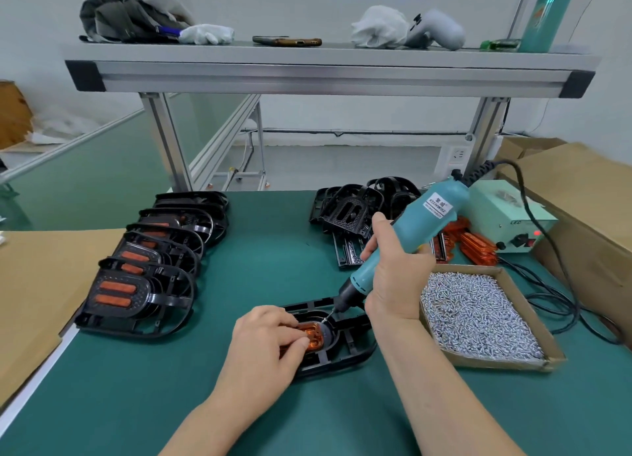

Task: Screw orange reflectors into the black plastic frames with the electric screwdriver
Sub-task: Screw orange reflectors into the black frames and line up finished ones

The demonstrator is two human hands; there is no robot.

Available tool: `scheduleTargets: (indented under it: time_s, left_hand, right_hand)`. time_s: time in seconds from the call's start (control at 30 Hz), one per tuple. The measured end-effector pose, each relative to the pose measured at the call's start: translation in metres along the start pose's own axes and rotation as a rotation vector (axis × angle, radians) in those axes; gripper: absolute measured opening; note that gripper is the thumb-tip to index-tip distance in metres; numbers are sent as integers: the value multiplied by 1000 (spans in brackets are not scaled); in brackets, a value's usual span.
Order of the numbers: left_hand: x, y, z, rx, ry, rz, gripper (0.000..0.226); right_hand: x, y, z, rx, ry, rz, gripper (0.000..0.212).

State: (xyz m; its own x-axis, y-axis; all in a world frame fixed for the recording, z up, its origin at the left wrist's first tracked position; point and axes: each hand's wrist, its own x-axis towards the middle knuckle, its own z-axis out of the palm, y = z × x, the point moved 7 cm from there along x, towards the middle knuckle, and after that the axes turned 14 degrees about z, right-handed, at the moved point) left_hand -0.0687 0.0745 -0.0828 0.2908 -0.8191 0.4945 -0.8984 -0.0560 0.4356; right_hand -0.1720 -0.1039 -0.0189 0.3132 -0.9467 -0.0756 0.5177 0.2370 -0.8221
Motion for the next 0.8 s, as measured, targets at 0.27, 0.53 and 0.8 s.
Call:
scheduleTargets:
  time_s: [0.27,0.53,0.8]
  left_hand:
    - [-9,-9,7,-31,42,54,19]
    - [-12,-10,6,-89,101,56,27]
    - [-14,-13,8,-97,129,54,27]
  right_hand:
    - [-11,9,14,-154,-87,-79,22]
    - [-13,11,17,-187,-101,-85,20]
    - [-13,13,25,-216,-145,-100,25]
